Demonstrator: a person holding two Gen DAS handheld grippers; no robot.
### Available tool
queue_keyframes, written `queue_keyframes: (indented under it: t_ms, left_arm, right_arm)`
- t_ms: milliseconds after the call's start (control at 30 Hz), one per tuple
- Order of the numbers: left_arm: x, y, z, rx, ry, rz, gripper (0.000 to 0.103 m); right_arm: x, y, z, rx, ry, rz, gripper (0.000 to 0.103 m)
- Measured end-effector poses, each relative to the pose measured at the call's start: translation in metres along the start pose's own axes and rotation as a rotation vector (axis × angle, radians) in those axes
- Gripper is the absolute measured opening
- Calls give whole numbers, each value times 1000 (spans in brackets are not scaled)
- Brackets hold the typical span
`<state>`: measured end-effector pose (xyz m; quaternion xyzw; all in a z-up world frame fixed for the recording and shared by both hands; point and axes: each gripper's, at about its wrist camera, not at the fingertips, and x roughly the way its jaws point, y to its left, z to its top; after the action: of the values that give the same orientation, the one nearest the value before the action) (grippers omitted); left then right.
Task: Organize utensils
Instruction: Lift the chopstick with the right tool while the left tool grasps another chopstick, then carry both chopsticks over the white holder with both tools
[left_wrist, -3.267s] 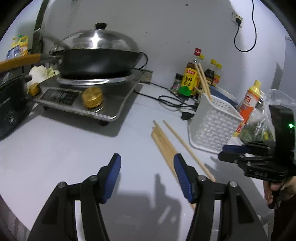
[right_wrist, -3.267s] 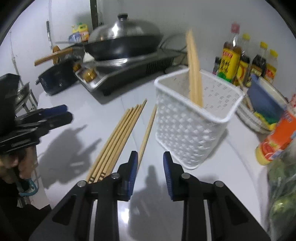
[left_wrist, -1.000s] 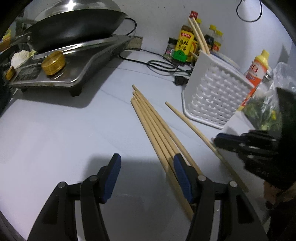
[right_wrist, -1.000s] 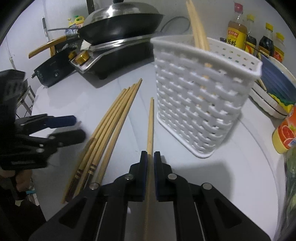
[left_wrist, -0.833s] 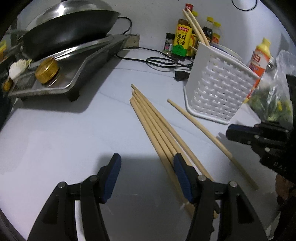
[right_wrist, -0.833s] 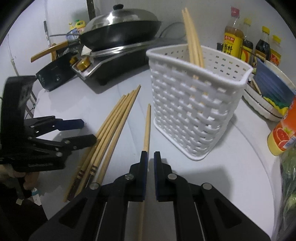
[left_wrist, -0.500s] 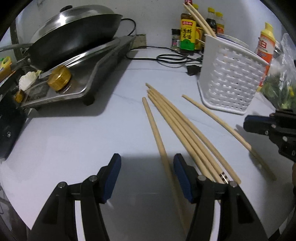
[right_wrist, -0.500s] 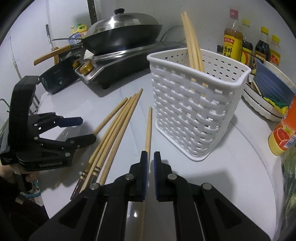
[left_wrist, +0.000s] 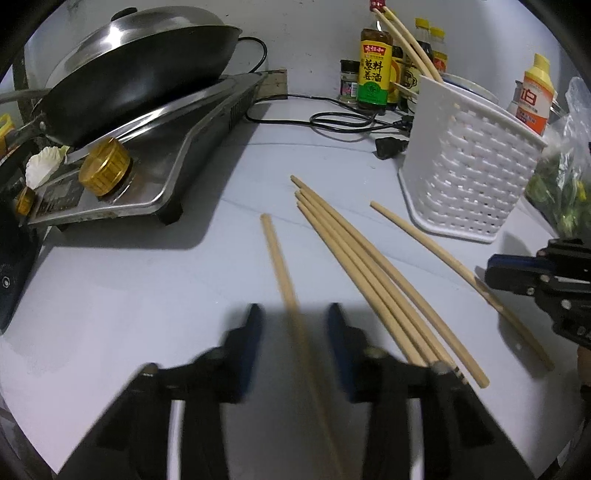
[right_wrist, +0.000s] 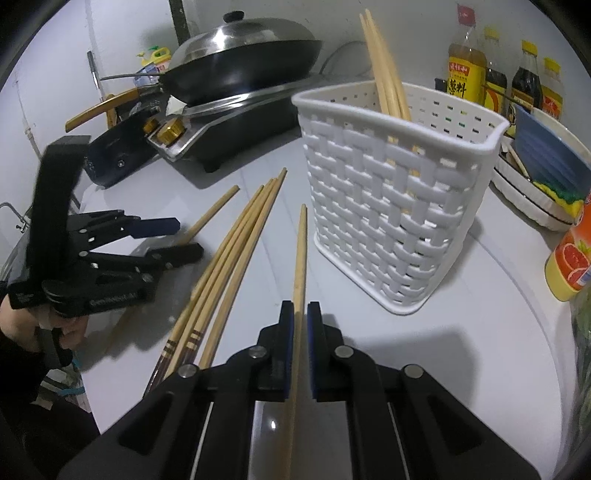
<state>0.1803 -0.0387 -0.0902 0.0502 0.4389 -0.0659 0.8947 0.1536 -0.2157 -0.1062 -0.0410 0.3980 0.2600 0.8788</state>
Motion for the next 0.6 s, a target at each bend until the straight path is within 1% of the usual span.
queue_keyframes:
  t_ms: [100, 133, 167, 200, 233, 367, 433, 467, 533, 600]
  left_arm:
    - [-2, 3, -3, -3, -2, -15, 9]
    - [-3, 4, -4, -6, -5, -18, 9]
    - [-3, 4, -5, -10, -6, -23, 8]
    - [-4, 6, -6, -18, -7, -30, 8]
    - [-5, 8, -8, -27, -8, -37, 7]
    - [-10, 15, -13, -60, -19, -61, 6]
    - [-16, 18, -17, -77, -33, -75, 6]
    - [-20, 19, -18, -85, -44, -81, 6]
    - [-25, 21, -20, -98, -60, -91, 6]
    - [-30, 23, -20, -115, -74, -100, 6]
  right_arm:
    - [6, 2, 3, 0, 11, -7, 7]
    - [8, 4, 5, -3, 16, -5, 9]
    - [10, 6, 6, -6, 19, -5, 15]
    - [12, 8, 7, -11, 25, -7, 19]
    - [14, 10, 8, -14, 34, -10, 26]
    - [21, 17, 9, -20, 42, -30, 27]
    - [22, 20, 10, -24, 37, -43, 27]
    - [22, 20, 10, -26, 38, -48, 19]
    - [24, 22, 11, -42, 39, -73, 7]
    - [24, 22, 12, -42, 44, -74, 6]
